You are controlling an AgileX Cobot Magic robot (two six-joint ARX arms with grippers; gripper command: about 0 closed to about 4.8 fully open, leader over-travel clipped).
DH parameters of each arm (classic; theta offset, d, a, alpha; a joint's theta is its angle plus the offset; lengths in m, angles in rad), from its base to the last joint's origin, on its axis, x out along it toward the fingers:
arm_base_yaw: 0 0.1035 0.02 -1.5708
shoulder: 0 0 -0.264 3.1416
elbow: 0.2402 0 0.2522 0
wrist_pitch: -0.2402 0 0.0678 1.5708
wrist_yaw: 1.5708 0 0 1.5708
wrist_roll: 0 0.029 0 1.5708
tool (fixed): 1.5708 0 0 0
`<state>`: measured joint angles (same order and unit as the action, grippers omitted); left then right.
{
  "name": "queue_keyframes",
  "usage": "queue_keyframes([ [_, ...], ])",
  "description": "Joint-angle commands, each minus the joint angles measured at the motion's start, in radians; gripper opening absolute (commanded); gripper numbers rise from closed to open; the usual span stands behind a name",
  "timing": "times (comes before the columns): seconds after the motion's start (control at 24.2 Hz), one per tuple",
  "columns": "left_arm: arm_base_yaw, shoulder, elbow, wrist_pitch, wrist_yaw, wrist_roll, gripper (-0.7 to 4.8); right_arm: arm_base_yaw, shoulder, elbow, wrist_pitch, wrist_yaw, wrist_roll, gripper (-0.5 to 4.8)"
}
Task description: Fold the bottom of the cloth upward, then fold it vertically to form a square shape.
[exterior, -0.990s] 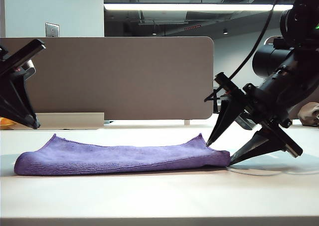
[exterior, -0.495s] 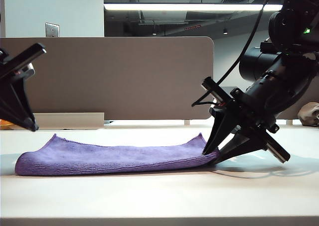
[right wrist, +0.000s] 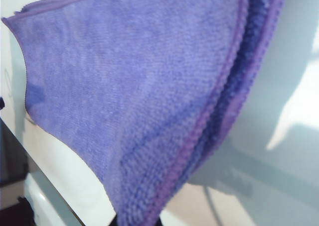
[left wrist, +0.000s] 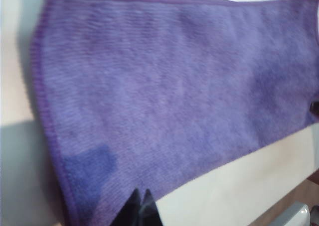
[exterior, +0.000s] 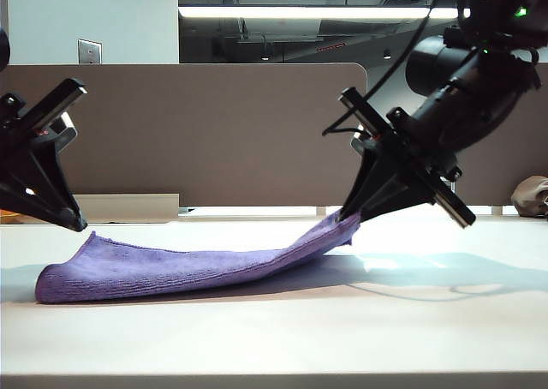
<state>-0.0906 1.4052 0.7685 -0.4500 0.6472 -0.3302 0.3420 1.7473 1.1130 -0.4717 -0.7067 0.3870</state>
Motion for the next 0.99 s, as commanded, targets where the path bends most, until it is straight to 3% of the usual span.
queue_keyframes([
  [0.04,0.000,-0.003,0.002,0.002,0.011,0.010,-0.06,0.018,-0.006,0.050,-0.098,0.041,-0.079,-0.06],
  [0.25,0.001,0.002,0.002,0.006,0.032,0.041,-0.05,0.093,-0.006,0.150,-0.205,0.107,-0.153,-0.06],
  [0.37,0.004,0.000,0.002,0.008,0.153,0.068,-0.05,0.145,-0.005,0.191,-0.205,0.142,-0.152,-0.06],
  [0.62,0.013,-0.041,0.003,-0.004,0.171,0.061,-0.05,0.217,0.002,0.224,-0.192,0.176,-0.150,-0.06],
  [0.83,0.105,-0.170,0.003,-0.024,0.223,0.039,-0.06,0.253,0.023,0.225,-0.151,0.172,-0.108,-0.06],
  [0.87,0.152,-0.230,0.002,-0.063,0.231,0.042,-0.06,0.266,0.035,0.225,-0.132,0.150,-0.095,-0.06],
  [0.99,0.180,-0.280,0.002,-0.137,0.225,0.066,-0.06,0.293,0.047,0.225,-0.088,0.136,-0.061,-0.06],
])
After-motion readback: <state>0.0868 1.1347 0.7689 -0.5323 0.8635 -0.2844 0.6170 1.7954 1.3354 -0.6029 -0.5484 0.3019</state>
